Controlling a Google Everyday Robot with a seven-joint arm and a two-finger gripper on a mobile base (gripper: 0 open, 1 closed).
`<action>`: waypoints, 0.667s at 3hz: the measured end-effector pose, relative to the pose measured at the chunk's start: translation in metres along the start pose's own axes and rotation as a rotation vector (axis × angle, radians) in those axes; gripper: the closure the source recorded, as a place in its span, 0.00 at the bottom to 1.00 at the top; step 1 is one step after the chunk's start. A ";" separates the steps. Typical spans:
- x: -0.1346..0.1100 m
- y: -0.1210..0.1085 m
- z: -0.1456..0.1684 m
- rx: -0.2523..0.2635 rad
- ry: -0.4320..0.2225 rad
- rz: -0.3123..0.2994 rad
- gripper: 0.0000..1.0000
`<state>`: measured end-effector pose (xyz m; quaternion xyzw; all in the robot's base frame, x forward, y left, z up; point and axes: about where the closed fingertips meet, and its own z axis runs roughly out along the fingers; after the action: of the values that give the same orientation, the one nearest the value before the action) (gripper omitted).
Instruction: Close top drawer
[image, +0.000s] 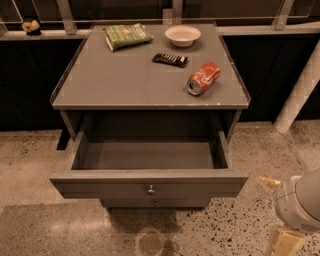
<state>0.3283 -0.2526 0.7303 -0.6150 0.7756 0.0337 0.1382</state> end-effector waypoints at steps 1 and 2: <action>0.008 0.014 0.056 -0.104 0.020 0.002 0.00; 0.012 0.023 0.087 -0.166 0.032 0.002 0.00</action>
Offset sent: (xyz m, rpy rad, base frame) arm -0.0126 0.0204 -0.1298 0.0103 0.2430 0.0562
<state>0.3190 -0.2389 0.6407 -0.6242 0.7727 0.0885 0.0743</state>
